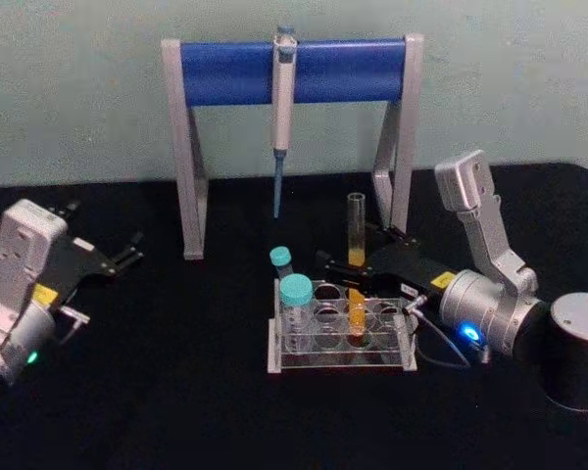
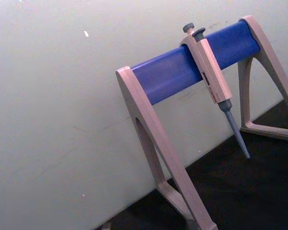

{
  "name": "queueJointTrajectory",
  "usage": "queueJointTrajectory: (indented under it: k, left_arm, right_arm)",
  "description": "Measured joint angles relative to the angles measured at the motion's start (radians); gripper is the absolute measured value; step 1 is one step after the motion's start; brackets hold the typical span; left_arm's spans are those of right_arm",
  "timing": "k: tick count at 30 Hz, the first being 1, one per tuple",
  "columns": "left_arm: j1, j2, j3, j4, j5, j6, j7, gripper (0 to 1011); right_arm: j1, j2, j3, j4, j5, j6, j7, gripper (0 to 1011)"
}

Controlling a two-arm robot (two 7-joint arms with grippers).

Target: Pick up the test tube from the test tube rack, shake it, then place it back into the test tube rack.

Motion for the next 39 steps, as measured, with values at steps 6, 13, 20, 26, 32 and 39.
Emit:
queueJointTrajectory:
  k: [6, 13, 20, 26, 32, 39]
  left_arm:
    - [0.000, 0.000, 0.000, 0.000, 0.000, 0.000, 0.000, 1001]
    - [0.000, 0.000, 0.000, 0.000, 0.000, 0.000, 0.000, 1001]
    - [0.000, 0.000, 0.000, 0.000, 0.000, 0.000, 0.000, 1001]
    - [0.000, 0.000, 0.000, 0.000, 0.000, 0.000, 0.000, 1001]
    - [0.000, 0.000, 0.000, 0.000, 0.000, 0.000, 0.000, 1001]
    - [0.000, 0.000, 0.000, 0.000, 0.000, 0.000, 0.000, 1001]
  right_arm:
    - [0.000, 0.000, 0.000, 0.000, 0.001, 0.000, 0.000, 1000]
    - [0.000, 0.000, 0.000, 0.000, 0.001, 0.000, 0.000, 1000]
    - [0.000, 0.001, 0.000, 0.000, 0.002, 0.000, 0.000, 865]
    - [0.000, 0.001, 0.000, -0.001, 0.002, 0.000, 0.000, 677]
    - [0.000, 0.001, 0.000, -0.001, 0.002, 0.000, 0.000, 515]
    - [0.000, 0.001, 0.000, -0.001, 0.002, 0.000, 0.000, 293]
